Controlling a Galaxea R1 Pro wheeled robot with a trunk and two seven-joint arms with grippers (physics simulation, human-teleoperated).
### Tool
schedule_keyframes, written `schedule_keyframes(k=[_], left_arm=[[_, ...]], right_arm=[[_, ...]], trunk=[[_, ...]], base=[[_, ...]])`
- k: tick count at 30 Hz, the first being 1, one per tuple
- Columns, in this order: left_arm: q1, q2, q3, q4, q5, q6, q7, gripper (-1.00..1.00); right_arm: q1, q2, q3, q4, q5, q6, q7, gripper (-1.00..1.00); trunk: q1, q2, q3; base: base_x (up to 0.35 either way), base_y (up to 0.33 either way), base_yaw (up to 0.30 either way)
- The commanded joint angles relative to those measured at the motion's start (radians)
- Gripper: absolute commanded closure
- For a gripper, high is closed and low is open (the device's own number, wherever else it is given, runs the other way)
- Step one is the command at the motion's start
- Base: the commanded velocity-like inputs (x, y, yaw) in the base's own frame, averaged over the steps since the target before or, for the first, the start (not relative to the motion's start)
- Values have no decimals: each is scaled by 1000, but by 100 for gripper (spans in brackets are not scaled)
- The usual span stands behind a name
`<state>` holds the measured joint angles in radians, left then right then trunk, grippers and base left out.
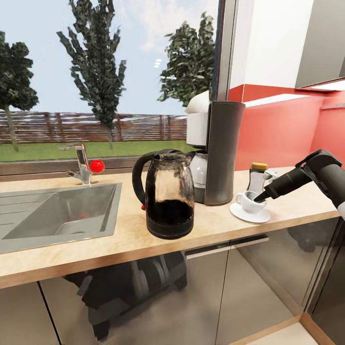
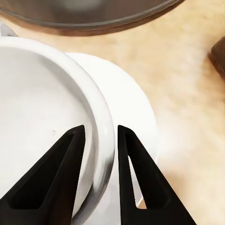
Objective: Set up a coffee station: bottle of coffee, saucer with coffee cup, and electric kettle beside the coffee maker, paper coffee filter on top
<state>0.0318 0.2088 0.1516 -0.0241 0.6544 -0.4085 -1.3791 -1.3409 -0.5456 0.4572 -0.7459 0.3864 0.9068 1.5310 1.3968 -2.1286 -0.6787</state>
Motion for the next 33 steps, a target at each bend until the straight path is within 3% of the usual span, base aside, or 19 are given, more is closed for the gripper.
schedule_keyframes(k=[1, 25, 26, 33], left_arm=[[0, 0, 8, -2, -7, -6, -1, -100], [0, 0, 8, -2, -7, -6, -1, -100], [0, 0, 8, -2, -7, -6, -1, -100], [0, 0, 8, -2, -7, -6, -1, -100]], right_arm=[[0, 0, 5, -1, 6, 10, 9, 100], [0, 0, 5, -3, 6, 10, 9, 100], [0, 0, 5, -3, 6, 10, 9, -100], [0, 0, 5, -3, 6, 10, 9, -100]], trunk=[[0, 0, -1], [0, 0, -1], [0, 0, -1], [0, 0, -1]], base=[[0, 0, 0], [0, 0, 0], [0, 0, 0], [0, 0, 0]])
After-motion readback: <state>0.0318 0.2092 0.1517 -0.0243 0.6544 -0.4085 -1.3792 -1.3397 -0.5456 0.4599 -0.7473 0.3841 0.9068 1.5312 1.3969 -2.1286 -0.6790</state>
